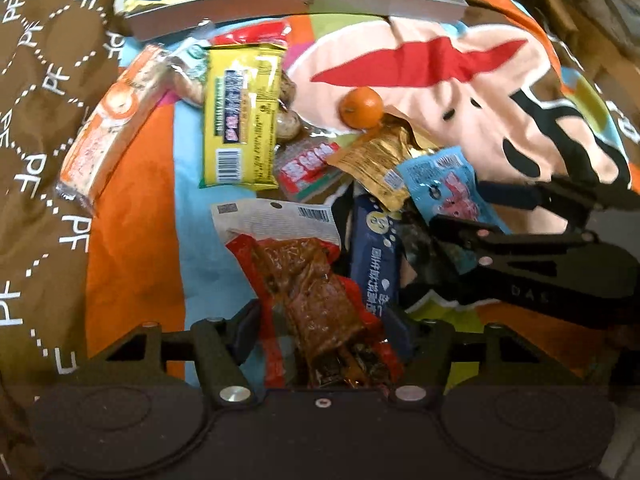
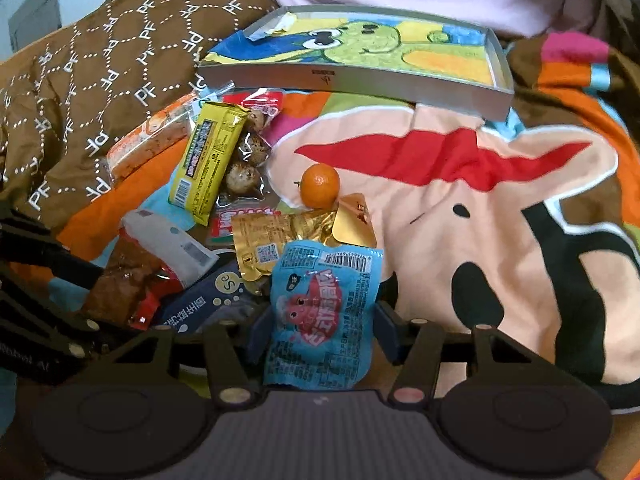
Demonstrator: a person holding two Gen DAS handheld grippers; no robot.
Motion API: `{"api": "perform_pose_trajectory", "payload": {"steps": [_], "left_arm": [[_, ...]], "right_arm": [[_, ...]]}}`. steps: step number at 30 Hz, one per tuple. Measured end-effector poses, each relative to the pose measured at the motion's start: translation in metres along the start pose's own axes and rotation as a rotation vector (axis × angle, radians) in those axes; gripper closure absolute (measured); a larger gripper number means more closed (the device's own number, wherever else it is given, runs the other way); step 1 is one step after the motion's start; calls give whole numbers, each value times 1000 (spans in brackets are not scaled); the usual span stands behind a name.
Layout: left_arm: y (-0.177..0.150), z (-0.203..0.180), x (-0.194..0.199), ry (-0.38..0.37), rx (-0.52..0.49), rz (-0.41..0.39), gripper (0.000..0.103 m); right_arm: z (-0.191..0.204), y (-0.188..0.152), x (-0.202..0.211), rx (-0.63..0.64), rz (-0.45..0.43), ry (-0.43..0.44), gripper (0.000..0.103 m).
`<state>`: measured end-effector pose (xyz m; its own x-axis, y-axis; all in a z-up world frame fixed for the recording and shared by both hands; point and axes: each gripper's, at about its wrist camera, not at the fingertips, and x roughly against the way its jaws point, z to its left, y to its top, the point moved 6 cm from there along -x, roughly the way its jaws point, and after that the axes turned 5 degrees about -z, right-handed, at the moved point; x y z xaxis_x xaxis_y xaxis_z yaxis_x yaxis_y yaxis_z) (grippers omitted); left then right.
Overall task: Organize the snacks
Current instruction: 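Grasp the red meat strip with left tool while right tool grasps blue candy packet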
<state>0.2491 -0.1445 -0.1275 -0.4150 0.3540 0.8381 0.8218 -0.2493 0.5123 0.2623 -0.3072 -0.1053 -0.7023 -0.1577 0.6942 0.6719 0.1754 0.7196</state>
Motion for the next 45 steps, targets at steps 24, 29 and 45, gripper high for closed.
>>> {"api": "perform_pose_trajectory", "payload": {"steps": [24,29,45], "left_arm": [[2,-8,12,-25,-55,-59,55],[3,-9,10,-26,-62,-69,54],[0,-9,4,-7,-59,-61,55]], "right_arm": [[11,10,18,-28,-87,124,63],[12,5,7,-71,-16,156,54],[12,-6,-4,-119,57,158,44]]}}
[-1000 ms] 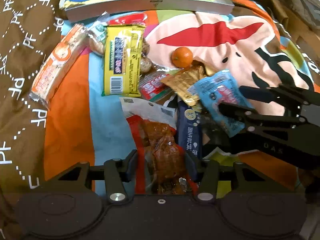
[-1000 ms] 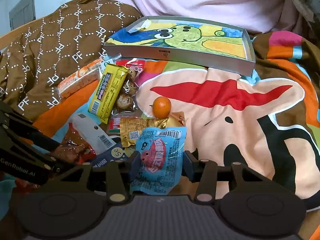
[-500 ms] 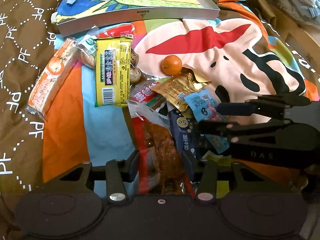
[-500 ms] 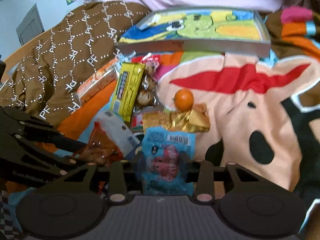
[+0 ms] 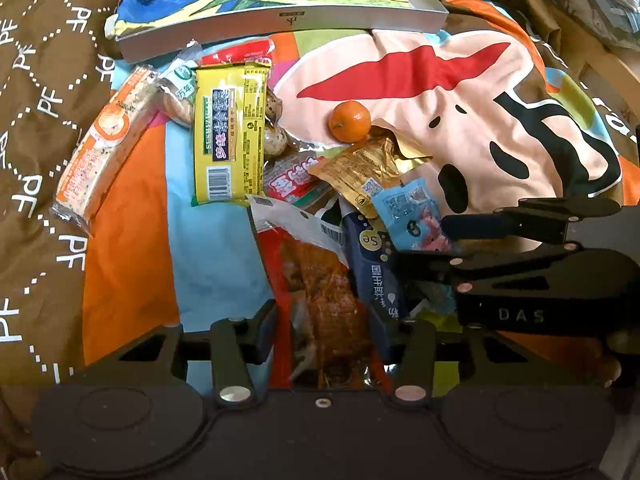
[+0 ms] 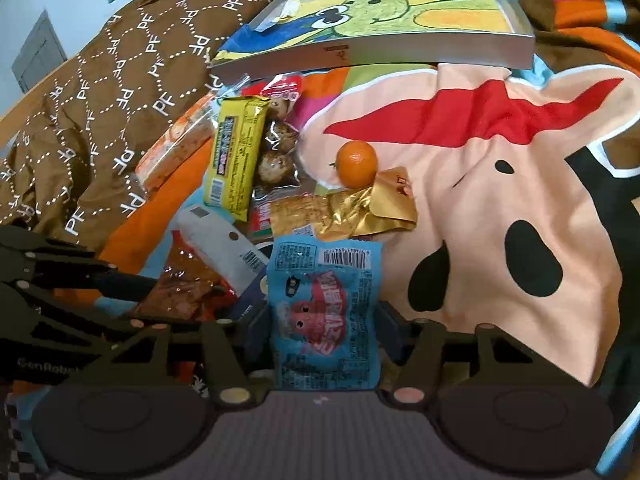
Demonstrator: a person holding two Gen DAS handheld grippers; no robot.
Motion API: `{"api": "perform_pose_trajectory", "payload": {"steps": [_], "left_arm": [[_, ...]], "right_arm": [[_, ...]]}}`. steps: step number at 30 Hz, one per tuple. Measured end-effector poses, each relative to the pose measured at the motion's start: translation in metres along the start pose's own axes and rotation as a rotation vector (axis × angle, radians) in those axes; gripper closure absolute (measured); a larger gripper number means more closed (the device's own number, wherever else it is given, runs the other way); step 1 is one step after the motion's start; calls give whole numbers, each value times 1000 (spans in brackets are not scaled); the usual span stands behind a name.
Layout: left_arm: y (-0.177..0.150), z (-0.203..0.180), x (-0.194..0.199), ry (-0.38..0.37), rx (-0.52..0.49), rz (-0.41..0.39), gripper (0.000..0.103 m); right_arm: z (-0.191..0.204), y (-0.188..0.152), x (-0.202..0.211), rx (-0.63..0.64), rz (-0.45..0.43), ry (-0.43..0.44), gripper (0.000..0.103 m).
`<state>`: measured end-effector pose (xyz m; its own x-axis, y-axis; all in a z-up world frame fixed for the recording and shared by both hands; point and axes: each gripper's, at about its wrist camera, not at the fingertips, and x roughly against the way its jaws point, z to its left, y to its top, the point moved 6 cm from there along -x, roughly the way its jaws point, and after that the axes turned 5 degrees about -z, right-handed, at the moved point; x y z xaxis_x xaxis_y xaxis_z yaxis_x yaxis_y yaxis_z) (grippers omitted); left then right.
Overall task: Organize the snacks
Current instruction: 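Grasp the red meat strip with left tool while right tool grasps blue candy packet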
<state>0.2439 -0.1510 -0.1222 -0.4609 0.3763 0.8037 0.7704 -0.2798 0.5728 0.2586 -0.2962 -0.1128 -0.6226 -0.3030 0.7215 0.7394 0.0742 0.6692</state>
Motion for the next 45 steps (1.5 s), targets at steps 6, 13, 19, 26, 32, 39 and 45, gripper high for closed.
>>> {"api": "perform_pose_trajectory", "payload": {"steps": [6,13,19,26,32,39,45], "left_arm": [[2,-5,8,19,-68,-36,57],[3,-6,10,24,-98,-50,58],[5,-5,12,16,-95,-57,59],[12,-7,15,19,-108,-82,64],[9,-8,13,21,-113,-80,65],[6,-15,7,11,-130,-101,66],[9,-13,5,11,-95,-101,70]], "right_arm": [[5,4,7,41,-42,-28,48],[3,9,11,66,-88,-78,48],[0,12,13,61,-113,-97,47],[-1,16,19,88,-164,-131,47],[-1,17,20,96,-172,-136,47],[-2,17,20,93,-175,-139,46],[-4,18,21,89,-185,-150,46]]}}
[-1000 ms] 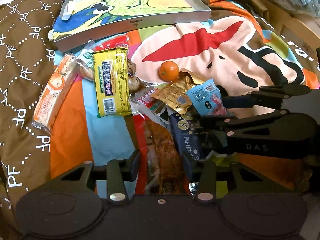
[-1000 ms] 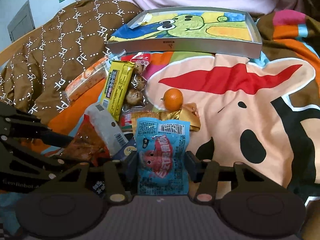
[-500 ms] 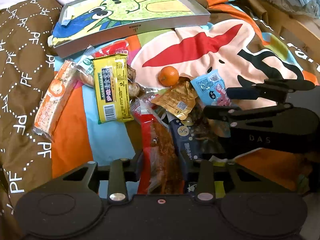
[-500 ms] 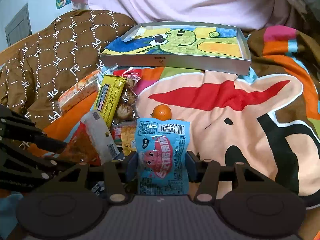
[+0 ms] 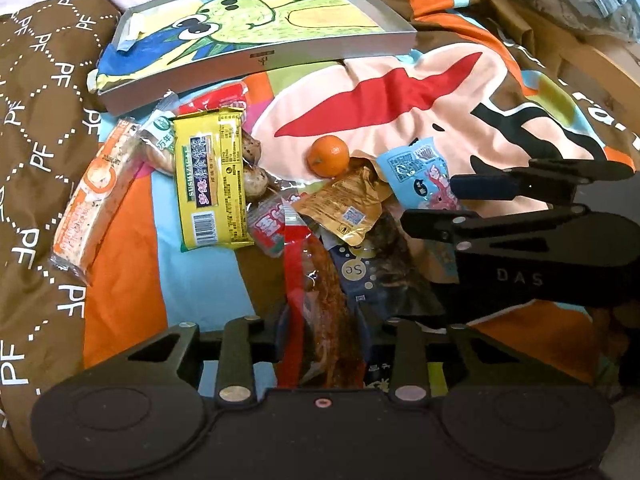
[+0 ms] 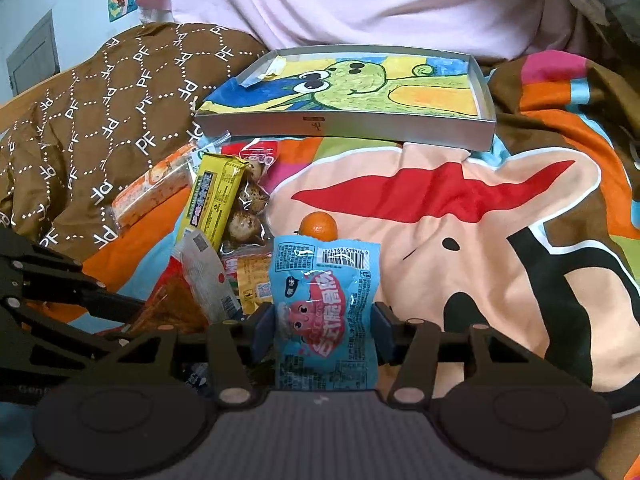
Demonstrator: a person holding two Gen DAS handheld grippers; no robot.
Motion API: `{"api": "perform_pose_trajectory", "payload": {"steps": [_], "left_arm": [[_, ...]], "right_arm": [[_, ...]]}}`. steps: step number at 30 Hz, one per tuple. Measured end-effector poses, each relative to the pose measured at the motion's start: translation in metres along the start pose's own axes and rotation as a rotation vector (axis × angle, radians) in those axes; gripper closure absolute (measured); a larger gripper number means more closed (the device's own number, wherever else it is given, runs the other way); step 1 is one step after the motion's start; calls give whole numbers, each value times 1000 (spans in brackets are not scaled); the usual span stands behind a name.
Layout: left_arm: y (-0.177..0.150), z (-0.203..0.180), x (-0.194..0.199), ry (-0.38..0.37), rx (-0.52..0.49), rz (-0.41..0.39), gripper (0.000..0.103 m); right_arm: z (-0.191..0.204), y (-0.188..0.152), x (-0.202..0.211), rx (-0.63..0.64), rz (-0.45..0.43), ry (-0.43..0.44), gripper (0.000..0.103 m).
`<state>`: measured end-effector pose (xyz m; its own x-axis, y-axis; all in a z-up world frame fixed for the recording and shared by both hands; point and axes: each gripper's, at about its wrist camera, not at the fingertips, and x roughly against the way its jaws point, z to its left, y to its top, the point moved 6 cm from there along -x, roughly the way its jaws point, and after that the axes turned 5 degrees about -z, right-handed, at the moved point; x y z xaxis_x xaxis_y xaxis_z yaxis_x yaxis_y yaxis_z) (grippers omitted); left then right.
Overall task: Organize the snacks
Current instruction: 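Grasp the red meat strip with left tool while right tool grasps blue candy packet, then lift both held snacks and carry them over the grey tray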
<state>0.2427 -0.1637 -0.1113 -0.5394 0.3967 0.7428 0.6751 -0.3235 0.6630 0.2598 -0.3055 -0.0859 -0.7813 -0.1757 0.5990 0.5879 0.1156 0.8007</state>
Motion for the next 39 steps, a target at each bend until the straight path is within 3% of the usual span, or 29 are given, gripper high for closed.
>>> {"api": "perform_pose_trajectory", "payload": {"steps": [4,14,22,32,39], "left_arm": [[7,-4,9,4,-64,-26,78],[9,-5,15,31,-93,-60,78],[33,9,23,77,-23,-146,79],[95,25,28,118,83,-328,78],[152,32,20,131,188,-469,78]], "right_arm": [[-2,1,2,0,-15,-11,46],[-2,4,4,4,-38,-19,46],[-6,9,6,-1,-84,-37,46],[-17,38,4,-49,-239,-83,46],[-40,76,1,-127,-426,-143,45]]}}
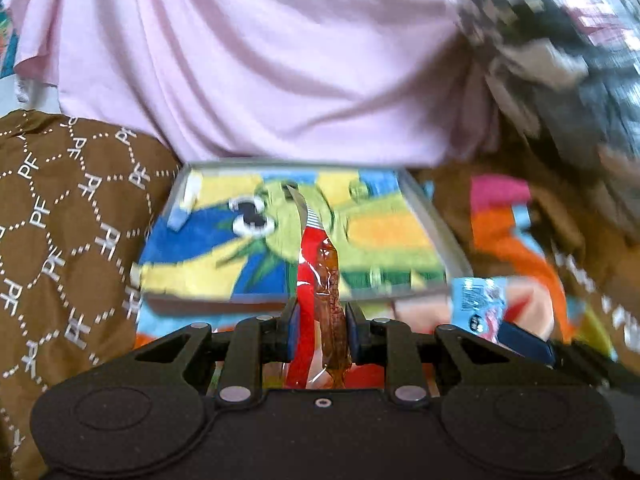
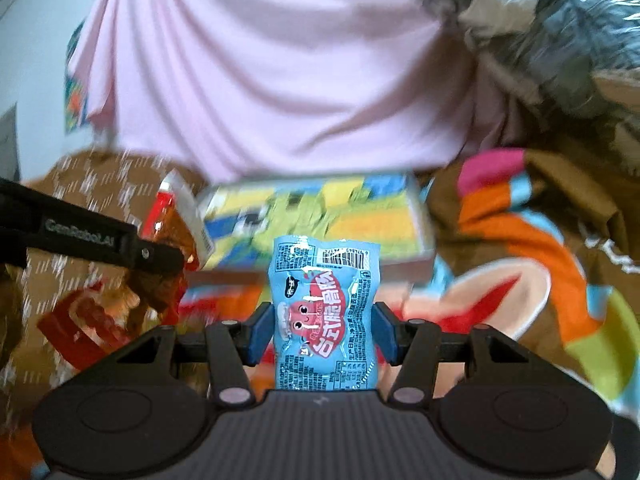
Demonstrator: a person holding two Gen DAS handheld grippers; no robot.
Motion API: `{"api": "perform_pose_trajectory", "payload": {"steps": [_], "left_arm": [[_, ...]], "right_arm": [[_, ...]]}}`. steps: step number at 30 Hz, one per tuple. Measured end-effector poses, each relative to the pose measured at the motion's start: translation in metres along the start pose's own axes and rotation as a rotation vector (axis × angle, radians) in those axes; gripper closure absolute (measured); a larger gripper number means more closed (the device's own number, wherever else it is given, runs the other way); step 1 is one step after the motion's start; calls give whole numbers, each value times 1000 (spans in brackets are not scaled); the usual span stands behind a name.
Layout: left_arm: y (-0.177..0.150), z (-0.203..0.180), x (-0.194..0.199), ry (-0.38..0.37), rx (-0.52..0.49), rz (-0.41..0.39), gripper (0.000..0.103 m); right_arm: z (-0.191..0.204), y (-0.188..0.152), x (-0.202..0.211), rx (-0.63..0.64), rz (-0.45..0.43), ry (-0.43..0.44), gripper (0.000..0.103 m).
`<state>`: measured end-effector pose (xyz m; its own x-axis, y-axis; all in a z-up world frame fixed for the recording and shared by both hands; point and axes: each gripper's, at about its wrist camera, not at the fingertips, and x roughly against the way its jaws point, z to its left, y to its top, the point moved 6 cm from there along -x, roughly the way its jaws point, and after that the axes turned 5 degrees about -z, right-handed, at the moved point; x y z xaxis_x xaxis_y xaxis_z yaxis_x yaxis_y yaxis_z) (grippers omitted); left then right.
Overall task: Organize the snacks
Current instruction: 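Lift both held snacks and carry them over the grey tray, then open both tools to drop the snacks into the grey tray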
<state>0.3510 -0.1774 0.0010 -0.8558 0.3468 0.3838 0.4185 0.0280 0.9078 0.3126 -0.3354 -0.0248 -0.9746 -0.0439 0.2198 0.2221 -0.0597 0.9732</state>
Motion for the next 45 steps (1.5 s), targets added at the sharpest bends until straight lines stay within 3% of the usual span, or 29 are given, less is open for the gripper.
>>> {"api": "perform_pose_trajectory", "payload": {"steps": [4,8,17,27,37,41,45], "left_arm": [[24,1,-25,28,50,-70,78],[51,0,-51,59,89,-152,78],[70,11,-112,95,214,-206,78],[45,36,-162,152,259,-125,78],[36,39,-168,205,233,-103,74],[36,42,-167,244,218,-93,62],[30,50,-166,278,233,-74,47]], "right_arm": [[-7,22,-23,-9,-112,-47,44],[-11,34,-48,-1,-162,-66,44],[-28,33,-99,-28,-177,-98,43],[-35,10,-145,0,-74,-123,43],[-29,7,-150,22,-45,-120,40],[-29,10,-150,17,-48,-117,37],[-29,11,-150,9,-45,-110,26]]}}
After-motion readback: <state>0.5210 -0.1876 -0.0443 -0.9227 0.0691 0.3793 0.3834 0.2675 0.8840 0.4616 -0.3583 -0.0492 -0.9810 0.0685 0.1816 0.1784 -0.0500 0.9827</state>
